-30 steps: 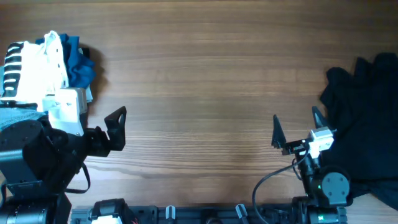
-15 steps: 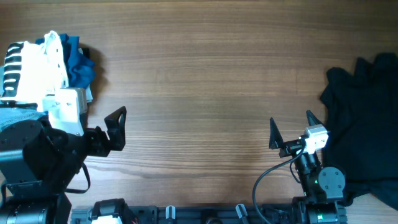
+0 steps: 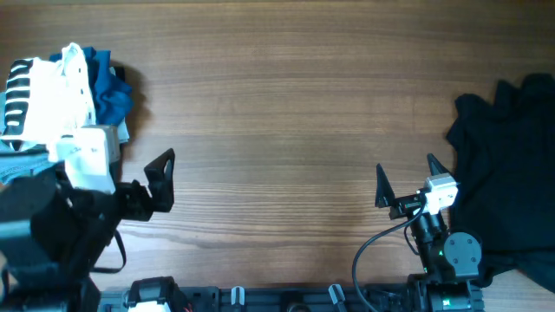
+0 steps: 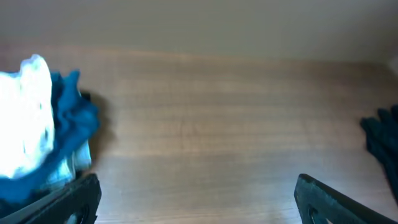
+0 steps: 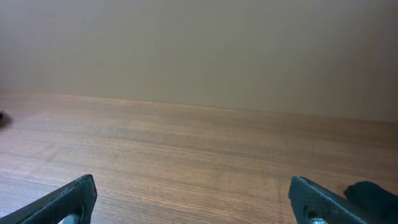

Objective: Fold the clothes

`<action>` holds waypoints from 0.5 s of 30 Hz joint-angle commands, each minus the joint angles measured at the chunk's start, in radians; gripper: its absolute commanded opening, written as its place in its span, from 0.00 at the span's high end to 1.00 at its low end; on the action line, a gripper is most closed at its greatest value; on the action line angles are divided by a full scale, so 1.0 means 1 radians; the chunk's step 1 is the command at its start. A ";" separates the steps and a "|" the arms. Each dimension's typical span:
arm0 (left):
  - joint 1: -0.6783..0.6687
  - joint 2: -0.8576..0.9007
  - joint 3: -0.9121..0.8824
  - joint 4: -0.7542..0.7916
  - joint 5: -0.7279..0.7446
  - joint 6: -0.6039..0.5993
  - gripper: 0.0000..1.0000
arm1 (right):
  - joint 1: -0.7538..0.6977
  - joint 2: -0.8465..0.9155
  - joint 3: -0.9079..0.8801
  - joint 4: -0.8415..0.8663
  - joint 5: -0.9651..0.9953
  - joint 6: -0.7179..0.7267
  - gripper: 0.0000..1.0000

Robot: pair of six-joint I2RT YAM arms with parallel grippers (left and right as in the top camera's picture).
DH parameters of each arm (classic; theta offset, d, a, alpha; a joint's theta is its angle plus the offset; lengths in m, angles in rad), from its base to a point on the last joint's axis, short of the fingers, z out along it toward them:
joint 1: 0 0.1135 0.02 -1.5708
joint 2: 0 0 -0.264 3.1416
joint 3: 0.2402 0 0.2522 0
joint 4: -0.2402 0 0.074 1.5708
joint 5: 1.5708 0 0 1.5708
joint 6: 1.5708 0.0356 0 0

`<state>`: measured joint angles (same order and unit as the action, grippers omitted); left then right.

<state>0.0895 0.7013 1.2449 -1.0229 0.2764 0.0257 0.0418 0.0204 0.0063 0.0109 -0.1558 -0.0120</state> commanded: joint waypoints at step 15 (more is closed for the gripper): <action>-0.060 -0.636 -1.008 0.912 -0.017 -0.179 0.00 | -0.007 0.004 -0.001 0.002 0.000 0.014 0.00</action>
<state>0.0345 0.1356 0.3599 -0.1852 0.2779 -0.0864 0.0418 0.0223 0.0063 0.0078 -0.1558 -0.0120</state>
